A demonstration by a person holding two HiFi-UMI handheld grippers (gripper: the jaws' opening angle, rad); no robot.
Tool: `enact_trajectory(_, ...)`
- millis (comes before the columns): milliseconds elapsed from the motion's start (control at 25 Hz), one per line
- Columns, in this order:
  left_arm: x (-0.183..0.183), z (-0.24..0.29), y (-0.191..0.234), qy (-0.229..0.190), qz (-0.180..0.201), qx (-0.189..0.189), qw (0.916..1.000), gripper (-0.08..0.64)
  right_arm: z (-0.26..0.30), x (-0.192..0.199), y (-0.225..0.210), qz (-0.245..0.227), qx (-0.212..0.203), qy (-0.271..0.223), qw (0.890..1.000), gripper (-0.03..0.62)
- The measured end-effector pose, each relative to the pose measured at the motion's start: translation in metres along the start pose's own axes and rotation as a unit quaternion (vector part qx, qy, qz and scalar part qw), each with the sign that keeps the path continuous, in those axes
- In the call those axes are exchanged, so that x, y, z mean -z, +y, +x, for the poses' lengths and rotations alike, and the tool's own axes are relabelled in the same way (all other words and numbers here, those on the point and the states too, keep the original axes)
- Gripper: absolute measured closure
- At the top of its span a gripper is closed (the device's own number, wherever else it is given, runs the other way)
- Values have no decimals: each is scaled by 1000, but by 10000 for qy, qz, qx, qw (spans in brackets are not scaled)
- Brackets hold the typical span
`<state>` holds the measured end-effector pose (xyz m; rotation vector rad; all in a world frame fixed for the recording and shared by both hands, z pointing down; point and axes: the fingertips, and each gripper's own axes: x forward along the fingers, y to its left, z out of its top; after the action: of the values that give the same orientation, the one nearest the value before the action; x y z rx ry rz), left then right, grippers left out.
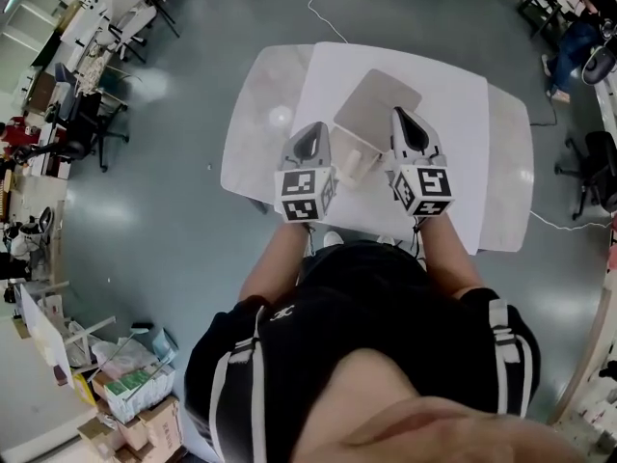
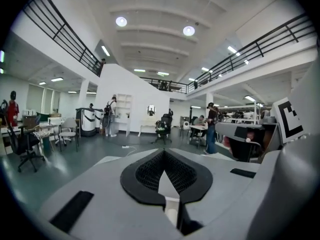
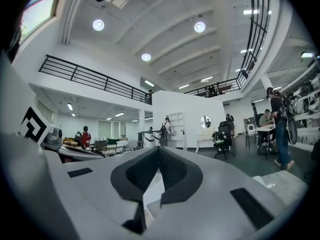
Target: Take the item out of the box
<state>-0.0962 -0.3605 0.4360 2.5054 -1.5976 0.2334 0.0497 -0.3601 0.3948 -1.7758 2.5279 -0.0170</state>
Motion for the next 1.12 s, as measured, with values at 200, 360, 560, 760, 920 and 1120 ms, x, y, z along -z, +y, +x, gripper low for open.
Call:
enact_trajectory(200,22,6,-9,567,154,106,9982,548,-1,6,0,50,-67,77,9999,580)
enact_trajectory(360,45,13,-9,903,210,78,9957,548,-3,16,-1,54,-92,182,9998,580)
enact_trajectory(560,83,22,-10,1503,255,229,9880,548,-6,24,-6,55,-31,299,9995,580)
enact_trajectory(760,114,30,-20,1949,241,577,9788,416,-12,34,-16,53,119,409,9991,580)
enact_trajectory(920,134,38,-22,2241,237,677,9719,380,-18,41,-26,72,289,525,9982,580)
enact_trajectory(1120,157,50,-22,2585,254,709,9631,368,-26,53,-42,80,498,653,9966,580)
